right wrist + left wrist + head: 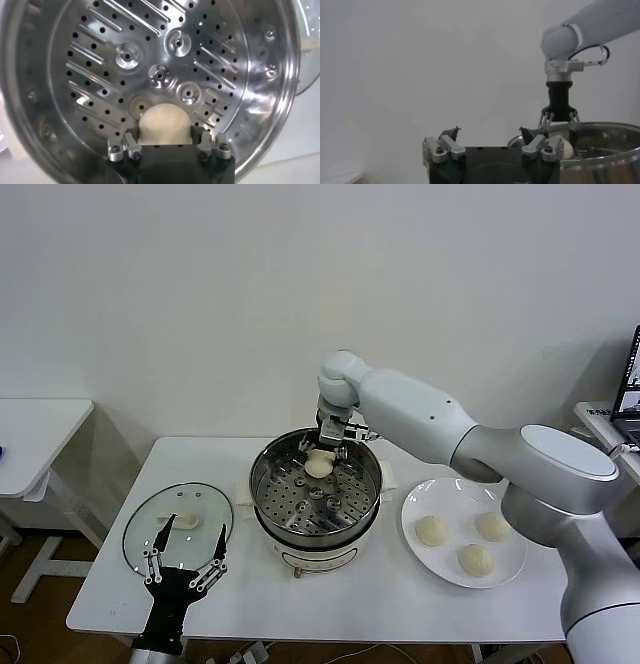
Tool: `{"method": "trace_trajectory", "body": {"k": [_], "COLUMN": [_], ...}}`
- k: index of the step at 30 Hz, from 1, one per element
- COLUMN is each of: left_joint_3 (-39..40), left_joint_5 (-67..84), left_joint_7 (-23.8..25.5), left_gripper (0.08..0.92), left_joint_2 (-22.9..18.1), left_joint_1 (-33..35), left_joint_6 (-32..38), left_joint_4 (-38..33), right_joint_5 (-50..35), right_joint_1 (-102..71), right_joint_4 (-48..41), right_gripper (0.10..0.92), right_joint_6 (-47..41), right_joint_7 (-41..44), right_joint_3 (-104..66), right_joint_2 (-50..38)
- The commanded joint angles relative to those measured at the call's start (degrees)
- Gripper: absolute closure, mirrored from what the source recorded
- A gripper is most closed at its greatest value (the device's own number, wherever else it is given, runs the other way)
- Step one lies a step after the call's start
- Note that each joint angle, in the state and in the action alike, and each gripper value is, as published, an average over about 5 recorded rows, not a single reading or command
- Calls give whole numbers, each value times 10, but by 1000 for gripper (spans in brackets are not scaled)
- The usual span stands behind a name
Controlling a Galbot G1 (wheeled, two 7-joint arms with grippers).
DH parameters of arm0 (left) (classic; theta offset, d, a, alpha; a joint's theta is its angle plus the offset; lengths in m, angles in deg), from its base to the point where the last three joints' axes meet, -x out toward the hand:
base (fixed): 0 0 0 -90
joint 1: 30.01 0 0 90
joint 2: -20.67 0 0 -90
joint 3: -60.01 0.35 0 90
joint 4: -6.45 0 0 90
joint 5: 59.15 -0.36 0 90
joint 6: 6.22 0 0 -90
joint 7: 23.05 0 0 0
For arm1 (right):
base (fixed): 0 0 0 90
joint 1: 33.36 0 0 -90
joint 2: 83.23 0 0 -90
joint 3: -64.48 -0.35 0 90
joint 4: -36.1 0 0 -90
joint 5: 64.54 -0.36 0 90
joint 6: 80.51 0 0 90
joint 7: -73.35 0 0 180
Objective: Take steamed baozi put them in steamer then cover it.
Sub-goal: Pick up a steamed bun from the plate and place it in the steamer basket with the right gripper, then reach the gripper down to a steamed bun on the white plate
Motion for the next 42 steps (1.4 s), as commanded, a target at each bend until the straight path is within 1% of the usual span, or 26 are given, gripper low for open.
{"method": "trace_trajectory", "body": {"k": [1,5,8,12,16,19,22,26,30,36,42], "left_joint_3": [0,-1,0,3,7,9,10,13,14,15,15], "left_joint_5": [1,1,1,1,-1,-2,-3,-3,-4,-5,-6], "left_joint_7": [-1,-2,-3,-2,-3,-3,-3,-3,-2,-3,-4], "left_gripper": [177,177,177,177,177,177,177,177,177,177,177], "left_joint_2": [0,0,0,1,3,4,4,4,3,0,-3], "left_joint_1": [-1,-2,-3,-7,-9,-9,-9,-9,-8,-3,0], "left_joint_6": [2,2,1,-3,-8,-9,-9,-10,-10,-9,-8], "left_joint_4": [2,3,3,4,3,2,2,0,-1,-1,-1], "right_joint_5": [30,12,-48,-190,-334,-406,-456,-483,-482,-460,-440], "right_joint_1": [-14,1,27,76,139,167,173,152,105,41,-9], "right_joint_4": [-28,4,55,111,130,129,126,133,151,177,174], "right_gripper": [226,204,203,203,203,203,203,203,203,203,203], "right_joint_6": [12,5,-35,-145,-290,-376,-429,-464,-479,-486,-494], "right_joint_7": [-13,-5,19,55,68,75,79,72,49,10,-42], "right_joint_3": [-10,-19,-19,2,53,86,116,169,211,222,205], "right_joint_2": [18,-3,-41,-119,-206,-264,-312,-365,-398,-411,-400]}}
